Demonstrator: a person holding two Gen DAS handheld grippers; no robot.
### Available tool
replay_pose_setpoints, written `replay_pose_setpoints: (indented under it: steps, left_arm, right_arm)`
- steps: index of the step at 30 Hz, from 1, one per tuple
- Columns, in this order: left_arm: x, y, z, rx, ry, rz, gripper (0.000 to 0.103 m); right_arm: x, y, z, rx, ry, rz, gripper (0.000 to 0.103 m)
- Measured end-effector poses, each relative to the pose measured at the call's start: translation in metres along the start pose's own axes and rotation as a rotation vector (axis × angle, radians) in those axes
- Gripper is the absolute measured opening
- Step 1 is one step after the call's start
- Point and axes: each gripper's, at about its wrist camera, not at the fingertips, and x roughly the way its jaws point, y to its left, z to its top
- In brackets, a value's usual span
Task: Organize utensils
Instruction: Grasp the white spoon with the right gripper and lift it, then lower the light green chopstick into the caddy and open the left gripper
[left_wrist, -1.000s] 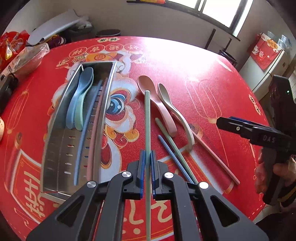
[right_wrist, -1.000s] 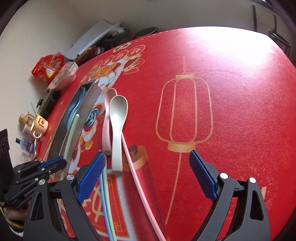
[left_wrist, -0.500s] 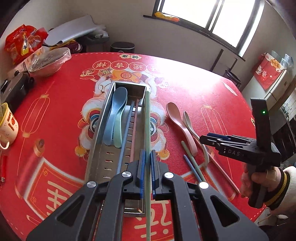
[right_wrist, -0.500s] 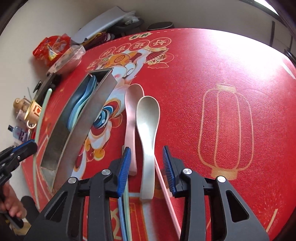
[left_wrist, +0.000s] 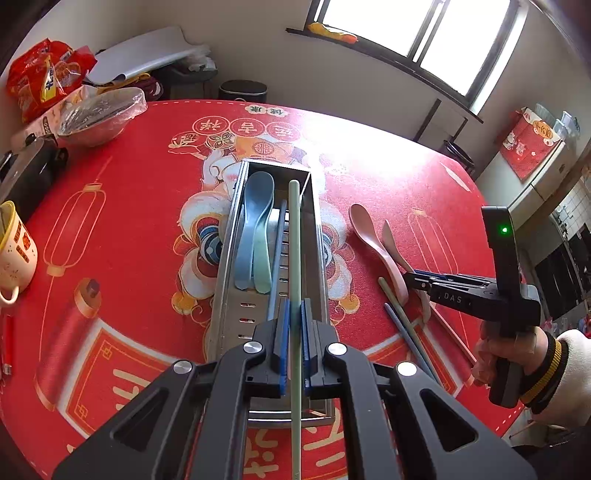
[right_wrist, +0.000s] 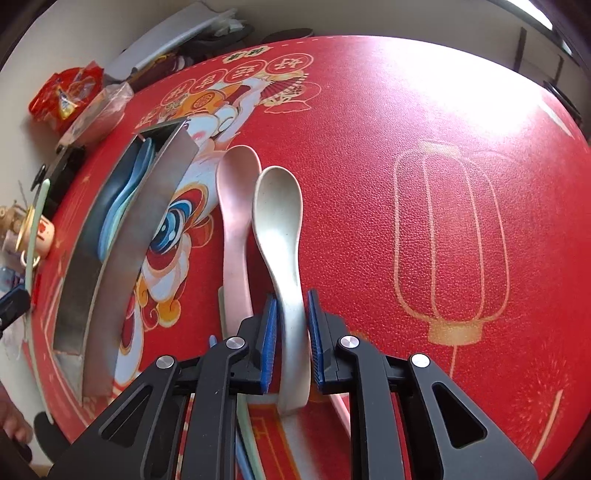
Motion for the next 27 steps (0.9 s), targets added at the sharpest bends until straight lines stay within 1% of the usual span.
replay_pose_setpoints:
  steps: [4, 5, 8, 12, 15, 22, 27]
  left_arm:
    - [0.001, 0.010, 0.001, -0.011, 0.010, -0.010, 0.006]
    - [0.001, 0.012, 0.001, -0.015, 0.012, -0.012, 0.006]
    - [0.000, 0.018, 0.004, -0.017, 0.013, -0.017, 0.006]
    - [0.000, 0.024, 0.009, -0.013, 0.010, -0.023, 0.006]
    - [0.003, 0.027, 0.013, -0.011, 0.014, -0.030, 0.006]
    - [0.020, 0.028, 0.029, 0.001, 0.025, -0.049, 0.006]
    - [0.045, 0.024, 0.044, -0.004, 0.048, -0.074, 0.006]
  right_arm:
    - [0.001, -0.003, 0.002, 0.044, -0.009, 0.008, 0.015]
    - [0.001, -0.003, 0.002, 0.056, -0.010, 0.011, 0.013]
    - [0.001, -0.005, 0.003, 0.106, -0.012, 0.020, 0.012]
    - [-0.009, -0.005, 0.002, 0.158, -0.046, 0.027, 0.012]
    - [-0.018, -0.002, 0.001, 0.172, -0.069, 0.039, 0.012]
    - [-0.042, 0.005, -0.004, 0.202, -0.120, 0.065, 0.012]
    - [-0.054, 0.006, -0.010, 0.212, -0.130, 0.055, 0.012]
